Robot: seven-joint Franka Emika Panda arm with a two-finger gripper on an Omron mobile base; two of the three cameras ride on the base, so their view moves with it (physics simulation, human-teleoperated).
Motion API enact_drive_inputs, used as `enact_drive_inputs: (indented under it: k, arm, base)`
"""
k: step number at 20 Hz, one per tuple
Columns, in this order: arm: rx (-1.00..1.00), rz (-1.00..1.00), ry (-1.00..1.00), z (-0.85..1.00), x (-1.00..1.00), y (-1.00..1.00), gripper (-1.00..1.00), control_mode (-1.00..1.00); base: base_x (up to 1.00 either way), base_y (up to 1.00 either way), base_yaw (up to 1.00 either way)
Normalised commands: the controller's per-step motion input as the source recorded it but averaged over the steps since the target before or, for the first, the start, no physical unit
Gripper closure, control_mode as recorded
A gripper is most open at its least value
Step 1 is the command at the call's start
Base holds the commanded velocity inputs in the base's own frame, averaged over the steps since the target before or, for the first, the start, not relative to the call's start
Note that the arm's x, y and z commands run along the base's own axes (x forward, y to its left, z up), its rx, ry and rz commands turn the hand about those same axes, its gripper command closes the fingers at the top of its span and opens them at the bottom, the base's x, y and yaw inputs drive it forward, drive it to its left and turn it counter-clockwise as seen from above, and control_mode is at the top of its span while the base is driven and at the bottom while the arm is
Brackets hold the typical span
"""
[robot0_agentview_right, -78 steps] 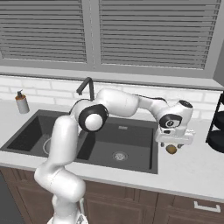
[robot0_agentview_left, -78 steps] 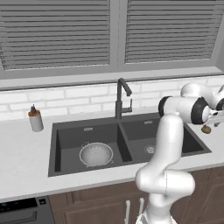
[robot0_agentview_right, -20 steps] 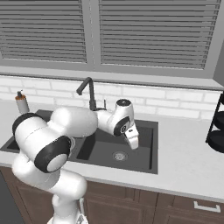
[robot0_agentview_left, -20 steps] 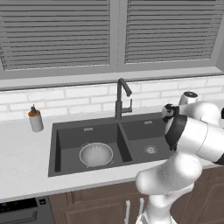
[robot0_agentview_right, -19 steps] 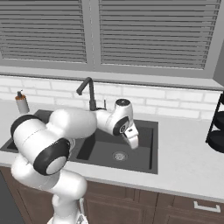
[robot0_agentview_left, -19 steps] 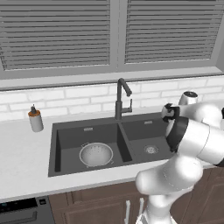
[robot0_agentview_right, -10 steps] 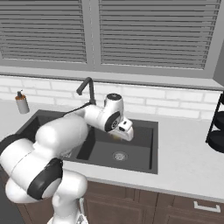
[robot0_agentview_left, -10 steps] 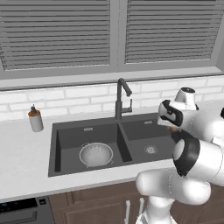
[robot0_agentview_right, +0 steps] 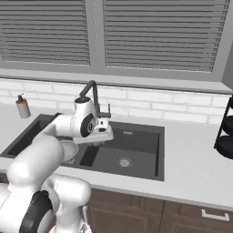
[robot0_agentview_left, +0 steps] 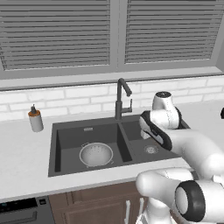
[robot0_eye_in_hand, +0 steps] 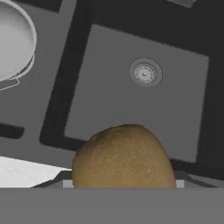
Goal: Put the colander in the sink, put the kiwi in the colander, and turn on the sink faucet and pour water over the colander.
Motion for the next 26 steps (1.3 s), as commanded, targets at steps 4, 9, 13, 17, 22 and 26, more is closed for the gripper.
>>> enact_drive_inputs:
  k: [4,9,13,17,22,26]
  arm:
    - [-0.02,0.22,0.0,0.13,-0.32,0.92,1.0,-1.0]
    - [0.0,0.17,0.0,0.11,0.05,0.92,1.0,-1.0]
    - [0.0,0.08,0.0,0.01,0.41,1.0,1.0,-1.0]
    - [0.01,0.0,0.01,0.0,0.74,0.91,1.0,-1.0]
    - [0.09,0.0,0.08,-0.22,0.87,0.36,1.0,-1.0]
    - [0.02,-0.03,0.27,-0.4,0.46,0.42,1.0,-1.0]
  base:
    - [0.0,0.0,0.0]
    - [0.0,0.0,0.0]
    - [0.0,0.0,0.0]
    - [0.0,0.0,0.0]
    - [0.0,0.0,0.0]
    - [0.0,0.0,0.0]
